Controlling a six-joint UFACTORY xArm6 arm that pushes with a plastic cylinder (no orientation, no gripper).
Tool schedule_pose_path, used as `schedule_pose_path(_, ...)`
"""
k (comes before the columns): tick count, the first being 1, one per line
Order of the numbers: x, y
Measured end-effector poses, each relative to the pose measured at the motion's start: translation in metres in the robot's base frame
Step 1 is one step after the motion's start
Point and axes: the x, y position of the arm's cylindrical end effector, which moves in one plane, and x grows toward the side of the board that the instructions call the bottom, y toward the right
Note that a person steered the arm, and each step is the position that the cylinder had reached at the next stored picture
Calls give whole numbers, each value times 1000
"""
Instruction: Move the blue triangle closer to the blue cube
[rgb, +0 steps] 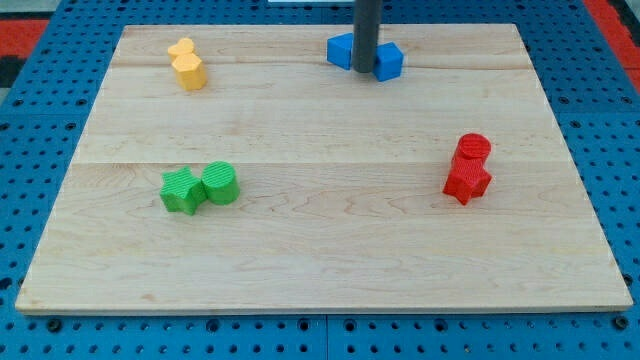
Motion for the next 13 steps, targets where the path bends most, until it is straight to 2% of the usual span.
schedule_pose_path(1, 0, 33)
schedule_pose_path(2, 4, 32)
schedule_pose_path(4, 11, -62)
schedule_pose_path(5, -13, -85)
schedule_pose_path(6, -47, -82)
schedule_pose_path(7, -52, -77)
schedule_pose_path(11, -20, 7)
schedule_pose_path(13, -14, -4)
